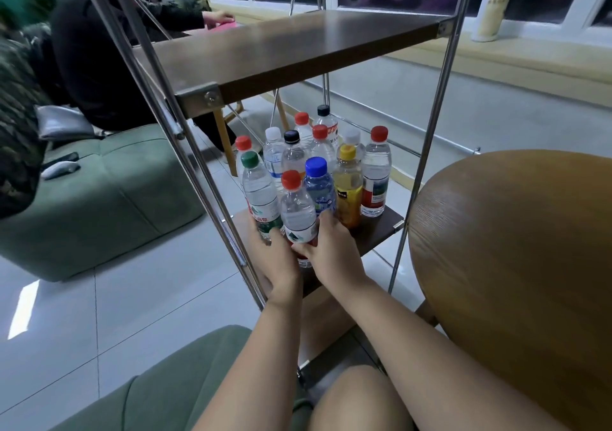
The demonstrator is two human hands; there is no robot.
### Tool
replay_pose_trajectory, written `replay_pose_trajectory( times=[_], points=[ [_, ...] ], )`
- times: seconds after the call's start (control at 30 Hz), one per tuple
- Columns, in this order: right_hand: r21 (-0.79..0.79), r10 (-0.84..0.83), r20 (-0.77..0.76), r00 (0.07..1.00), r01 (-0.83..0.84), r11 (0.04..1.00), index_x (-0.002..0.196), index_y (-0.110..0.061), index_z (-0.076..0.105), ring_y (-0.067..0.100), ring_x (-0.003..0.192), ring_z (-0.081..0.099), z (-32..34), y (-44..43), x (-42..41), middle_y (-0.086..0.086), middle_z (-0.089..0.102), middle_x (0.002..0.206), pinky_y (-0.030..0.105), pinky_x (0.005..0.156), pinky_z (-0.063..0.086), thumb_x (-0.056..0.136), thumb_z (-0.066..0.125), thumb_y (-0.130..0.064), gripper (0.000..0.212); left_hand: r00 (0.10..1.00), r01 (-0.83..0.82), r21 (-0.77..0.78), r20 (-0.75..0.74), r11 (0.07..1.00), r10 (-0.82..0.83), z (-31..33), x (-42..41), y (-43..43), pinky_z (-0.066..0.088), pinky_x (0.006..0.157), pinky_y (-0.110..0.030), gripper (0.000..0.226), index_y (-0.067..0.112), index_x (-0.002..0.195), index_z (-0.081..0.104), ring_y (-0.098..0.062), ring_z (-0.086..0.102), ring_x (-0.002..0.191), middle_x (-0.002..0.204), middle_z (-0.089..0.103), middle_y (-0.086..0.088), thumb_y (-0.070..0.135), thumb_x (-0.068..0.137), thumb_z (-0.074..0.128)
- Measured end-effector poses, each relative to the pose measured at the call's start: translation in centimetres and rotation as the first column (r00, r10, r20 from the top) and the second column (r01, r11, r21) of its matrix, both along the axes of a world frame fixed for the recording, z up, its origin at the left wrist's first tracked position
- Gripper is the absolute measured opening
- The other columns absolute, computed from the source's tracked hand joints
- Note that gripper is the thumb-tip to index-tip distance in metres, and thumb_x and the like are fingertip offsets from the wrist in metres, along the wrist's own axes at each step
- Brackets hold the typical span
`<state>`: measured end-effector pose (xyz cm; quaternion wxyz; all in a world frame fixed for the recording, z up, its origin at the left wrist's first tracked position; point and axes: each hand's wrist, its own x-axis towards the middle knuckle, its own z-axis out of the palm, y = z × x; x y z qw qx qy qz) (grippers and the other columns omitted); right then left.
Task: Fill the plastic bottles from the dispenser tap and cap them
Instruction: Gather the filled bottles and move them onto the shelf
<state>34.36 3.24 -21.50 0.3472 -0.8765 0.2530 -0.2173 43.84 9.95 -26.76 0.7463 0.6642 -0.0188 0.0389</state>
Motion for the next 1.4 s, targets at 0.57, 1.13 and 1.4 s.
replay_pose_trajectory(
  times=[0.57, 1.13, 1.4],
  points=[
    [0.066, -0.026, -0.014, 1.0, 0.026, 0.997, 0.116, -0.013, 0.059, 0.028, 0.111, 0.071, 1.4, 2.0, -1.4, 0.007, 0.072, 0.119, 0.036, 0.09, 0.058, 0.097, 0.08, -0.032, 0.034, 0.975, 0.188, 0.09, -0.14, 0.978, -0.175, 0.7, -7.9, 3.8, 0.049, 0.117, -0.051, 0.059, 0.044, 0.152, 0.052, -0.007, 0.059, 0.137, 0.15, 0.061, 0.014, 0.066, 0.097, 0.053],
    [0.045, -0.295, 0.232, 0.927, 0.293, 0.955, 0.096, -0.023, 0.072, 0.003, 0.077, 0.069, 17.4, 5.6, -29.7, -0.012, 0.074, 0.083, 0.013, 0.069, 0.049, 0.098, 0.077, -0.026, 0.006, 0.637, 0.709, 0.149, 0.286, 0.69, -0.716, 19.6, -26.7, 5.2, 0.055, 0.091, -0.036, 0.012, 0.023, 0.103, 0.073, -0.015, 0.071, 0.102, 0.1, 0.077, 0.005, 0.015, 0.104, 0.064],
    [-0.147, -0.414, 0.299, 0.859, 0.471, 0.87, 0.102, -0.03, 0.072, 0.002, 0.086, 0.07, 24.3, 9.0, -47.3, -0.013, 0.074, 0.089, 0.013, 0.073, 0.052, 0.1, 0.076, -0.031, 0.004, 0.318, 0.843, 0.244, 0.494, 0.48, -0.809, 26.2, -40.4, 4.9, 0.058, 0.094, -0.047, 0.007, 0.024, 0.11, 0.071, -0.016, 0.071, 0.102, 0.101, 0.075, 0.006, 0.022, 0.106, 0.065]
  ],
)
